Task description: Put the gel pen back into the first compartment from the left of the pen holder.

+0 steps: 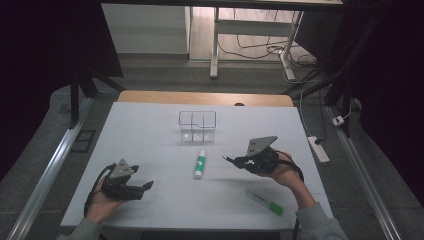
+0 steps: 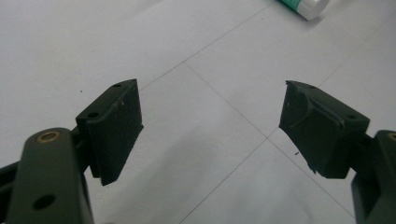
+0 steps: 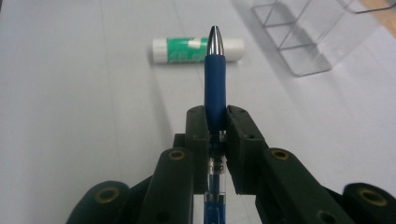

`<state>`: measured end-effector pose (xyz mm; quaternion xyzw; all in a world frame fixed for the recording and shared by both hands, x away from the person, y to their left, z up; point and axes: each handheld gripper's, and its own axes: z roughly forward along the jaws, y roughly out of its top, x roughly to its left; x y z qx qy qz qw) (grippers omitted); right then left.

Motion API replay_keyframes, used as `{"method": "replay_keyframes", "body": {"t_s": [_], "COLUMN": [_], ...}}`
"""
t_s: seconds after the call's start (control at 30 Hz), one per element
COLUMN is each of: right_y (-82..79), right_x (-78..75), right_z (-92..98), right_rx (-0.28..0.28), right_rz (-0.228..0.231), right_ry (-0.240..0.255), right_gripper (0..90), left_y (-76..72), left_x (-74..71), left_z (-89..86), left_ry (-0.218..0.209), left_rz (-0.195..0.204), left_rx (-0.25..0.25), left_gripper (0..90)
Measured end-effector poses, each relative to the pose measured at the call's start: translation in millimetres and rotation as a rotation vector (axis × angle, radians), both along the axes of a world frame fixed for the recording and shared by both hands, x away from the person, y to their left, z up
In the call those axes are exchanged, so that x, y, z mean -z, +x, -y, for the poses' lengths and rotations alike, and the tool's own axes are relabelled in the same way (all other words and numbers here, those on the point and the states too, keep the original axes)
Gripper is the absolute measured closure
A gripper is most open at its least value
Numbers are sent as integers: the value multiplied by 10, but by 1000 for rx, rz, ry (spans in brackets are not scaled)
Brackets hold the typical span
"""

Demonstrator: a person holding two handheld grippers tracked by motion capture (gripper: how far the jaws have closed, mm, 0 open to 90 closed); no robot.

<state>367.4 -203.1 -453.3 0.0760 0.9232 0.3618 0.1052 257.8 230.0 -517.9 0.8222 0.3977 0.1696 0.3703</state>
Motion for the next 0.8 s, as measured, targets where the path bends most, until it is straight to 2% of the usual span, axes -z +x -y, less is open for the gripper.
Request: {"method": "replay_keyframes", "body": {"t_s": [0.37,0.47,0.57,0.8], "right_y": [-55,-99,-129,-180], "right_x": [-78,-106,-143,-186], "right_z": [37,65,90,86], "right_rx": [136,160,188,187], "right_rz": [11,31,37,50], "right_ry": [111,131,176,241], "right_gripper": [792,791,791,791], "left_y": [-1,-3,-9,-9], "left_x": [-5,-7,-13,-22], "left_z": [8,15,23,36], "left_ry": [-4,-3,-4,-1], "left_rz": [2,4,6,9], "left_rx": [3,6,8,11], "left_gripper": [207,207,207,207]}}
